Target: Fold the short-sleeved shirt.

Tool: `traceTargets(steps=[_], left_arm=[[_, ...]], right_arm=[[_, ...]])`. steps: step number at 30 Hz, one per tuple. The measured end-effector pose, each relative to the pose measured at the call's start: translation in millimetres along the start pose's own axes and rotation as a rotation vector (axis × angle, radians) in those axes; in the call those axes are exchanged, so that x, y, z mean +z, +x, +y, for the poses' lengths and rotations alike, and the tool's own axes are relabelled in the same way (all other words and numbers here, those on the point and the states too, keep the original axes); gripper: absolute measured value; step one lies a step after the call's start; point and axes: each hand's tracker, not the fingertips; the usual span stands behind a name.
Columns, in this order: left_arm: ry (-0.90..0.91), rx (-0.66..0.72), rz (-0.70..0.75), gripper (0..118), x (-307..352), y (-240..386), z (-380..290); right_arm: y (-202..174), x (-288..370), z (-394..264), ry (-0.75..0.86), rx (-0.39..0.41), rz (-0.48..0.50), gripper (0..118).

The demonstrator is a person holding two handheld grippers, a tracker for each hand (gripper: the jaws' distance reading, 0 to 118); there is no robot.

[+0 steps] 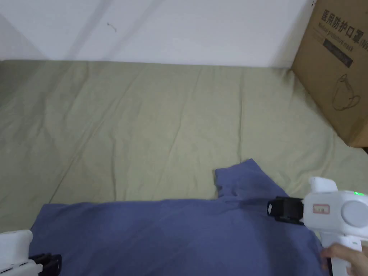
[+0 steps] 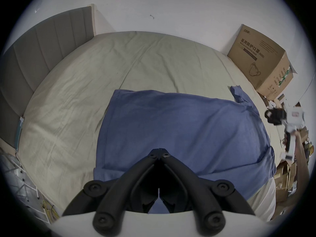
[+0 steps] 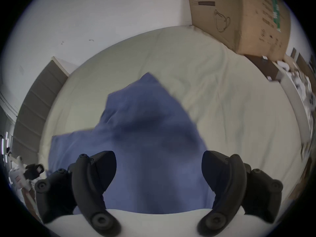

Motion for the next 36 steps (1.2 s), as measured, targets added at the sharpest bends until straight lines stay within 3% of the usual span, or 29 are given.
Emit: traceTargets(steps=[4, 6, 8, 9, 10, 12, 13, 14, 16, 17, 23, 24, 25, 27, 28, 30, 32, 33, 34, 36], left_arm=[[-0.017, -0.006, 0.012, 0, -9, -2, 4], [-0.019, -0.01, 0.025, 0, -14, -5, 3], [-0.027, -0.008, 0.03, 0, -16, -9, 6], [-0.028, -0.006, 0.03, 0, -17, -11, 6], [-0.021, 0.005, 0.03, 10, -18, -13, 7], [-0.007, 0.044, 0.035, 44, -20, -21, 16], [-0.008, 0.053, 0.036, 65, -22, -23, 21], [-0.006, 0.052, 0.032, 79, -25, -26, 26], [0.024, 0.069, 0.047, 109, -33, -33, 42], [0.022, 0.082, 0.063, 113, -42, -38, 51], [-0.039, 0.148, 0.13, 112, -103, -57, 101], [-0.044, 0.146, 0.128, 107, -113, -57, 107], [-0.089, 0.143, 0.124, 92, -125, -57, 111], [-0.197, 0.133, 0.117, 90, -148, -53, 112], [-0.2, 0.067, 0.218, 90, -155, -52, 107], [-0.164, 0.041, 0.192, 86, -146, -40, 115], [-0.147, 0.003, 0.194, 59, -135, -36, 115], [-0.146, -0.001, 0.192, 40, -133, -36, 116], [-0.146, 0.004, 0.18, 10, -131, -35, 117], [-0.148, 0.023, 0.156, 5, -117, -33, 115]], right_arm=[[6, -53, 30, -0.129, 0.06, -0.113, 102], [4, -64, 22, -0.173, 0.123, -0.133, 89], [0, -55, 19, -0.134, 0.104, -0.129, 84], [-2, -51, 21, -0.133, 0.109, -0.123, 74], [-8, -45, 18, -0.125, 0.131, -0.124, 52], [-16, -42, 20, -0.123, 0.157, -0.098, 18], [-21, -42, 21, -0.133, 0.165, -0.078, 10], [-30, -43, 22, -0.144, 0.179, -0.088, 6], [-39, -43, 20, -0.144, 0.221, -0.126, 4], [-41, -43, 20, -0.135, 0.218, -0.135, 4], [-32, -43, 22, -0.143, 0.119, -0.116, 4], [-32, -43, 22, -0.142, 0.118, -0.114, 4], [-32, -43, 23, -0.143, 0.117, -0.113, 4], [-33, -44, 23, -0.143, 0.117, -0.115, 4], [-33, -45, 22, -0.143, 0.118, -0.116, 4], [-31, -43, 23, -0.141, 0.104, -0.111, 4], [-27, -36, 25, -0.139, 0.062, -0.071, 4], [-24, -31, 25, -0.135, 0.043, -0.045, 4], [-21, -25, 26, -0.132, 0.017, -0.024, 4], [-16, -10, 25, -0.117, -0.039, 0.021, 4]])
